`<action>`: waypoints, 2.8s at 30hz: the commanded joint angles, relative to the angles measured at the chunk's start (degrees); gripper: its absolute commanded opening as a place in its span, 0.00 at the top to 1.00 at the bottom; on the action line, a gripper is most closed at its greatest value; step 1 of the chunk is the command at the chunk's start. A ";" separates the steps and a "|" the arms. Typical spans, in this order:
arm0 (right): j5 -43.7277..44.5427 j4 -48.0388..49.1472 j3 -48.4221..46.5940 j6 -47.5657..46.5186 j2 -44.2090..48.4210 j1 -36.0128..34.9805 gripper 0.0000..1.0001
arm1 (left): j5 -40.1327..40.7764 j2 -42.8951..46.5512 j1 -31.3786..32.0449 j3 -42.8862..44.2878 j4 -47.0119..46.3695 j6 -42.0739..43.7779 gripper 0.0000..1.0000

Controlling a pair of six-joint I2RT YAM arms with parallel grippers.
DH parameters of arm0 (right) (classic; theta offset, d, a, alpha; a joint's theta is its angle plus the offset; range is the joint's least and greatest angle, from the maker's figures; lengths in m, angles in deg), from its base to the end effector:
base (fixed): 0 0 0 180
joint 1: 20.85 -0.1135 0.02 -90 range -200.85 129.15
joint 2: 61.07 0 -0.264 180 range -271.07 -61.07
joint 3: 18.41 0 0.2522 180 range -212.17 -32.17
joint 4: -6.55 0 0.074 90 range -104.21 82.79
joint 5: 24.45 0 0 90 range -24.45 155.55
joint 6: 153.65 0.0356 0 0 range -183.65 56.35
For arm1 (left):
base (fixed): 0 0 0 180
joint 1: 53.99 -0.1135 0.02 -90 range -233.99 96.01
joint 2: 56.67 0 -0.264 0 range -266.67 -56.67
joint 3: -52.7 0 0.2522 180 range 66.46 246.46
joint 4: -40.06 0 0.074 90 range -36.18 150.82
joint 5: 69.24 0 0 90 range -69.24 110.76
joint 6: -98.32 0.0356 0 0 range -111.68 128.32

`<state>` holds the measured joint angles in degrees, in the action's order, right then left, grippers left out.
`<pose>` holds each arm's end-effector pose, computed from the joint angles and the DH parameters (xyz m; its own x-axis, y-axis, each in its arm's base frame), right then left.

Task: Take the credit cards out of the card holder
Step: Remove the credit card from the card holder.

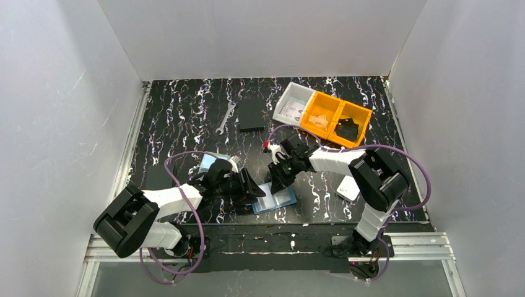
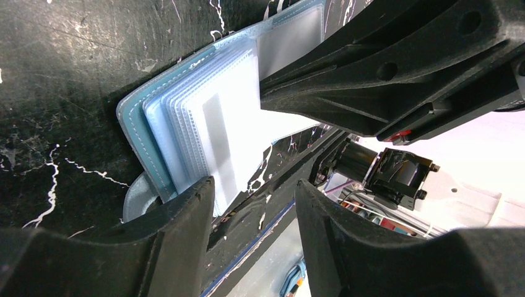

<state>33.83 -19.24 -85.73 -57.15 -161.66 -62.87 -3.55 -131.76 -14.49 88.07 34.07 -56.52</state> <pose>0.2349 0.2368 0.1452 -0.7203 -0.5194 -0.4598 -0.6931 0.5131 0.5063 0.1717 -0.1605 0.1483 -0.9460 -0.2892 -0.1467 -0.0291 0.5261 -0.8499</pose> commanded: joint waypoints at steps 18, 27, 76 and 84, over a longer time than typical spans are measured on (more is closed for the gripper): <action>1.40 0.33 -0.71 -0.72 -0.57 -0.17 0.77 | -0.57 -1.34 0.31 2.62 -2.30 -0.29 0.49; 3.26 -0.05 -0.49 -0.74 -0.75 -0.08 0.78 | 1.82 3.28 0.31 0.17 -2.20 -0.70 0.48; 3.69 -1.15 -1.62 -0.70 -2.24 -0.08 0.80 | 1.65 1.35 0.31 1.18 2.34 0.72 0.50; 3.51 -1.15 -1.62 -0.70 -2.24 -0.08 0.79 | 0.90 -0.86 0.31 2.38 2.26 0.94 0.50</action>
<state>33.46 -20.27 -86.50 -56.71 -162.17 -62.87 -2.11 -131.85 -14.44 88.52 35.63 -56.61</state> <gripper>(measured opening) 0.206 0.497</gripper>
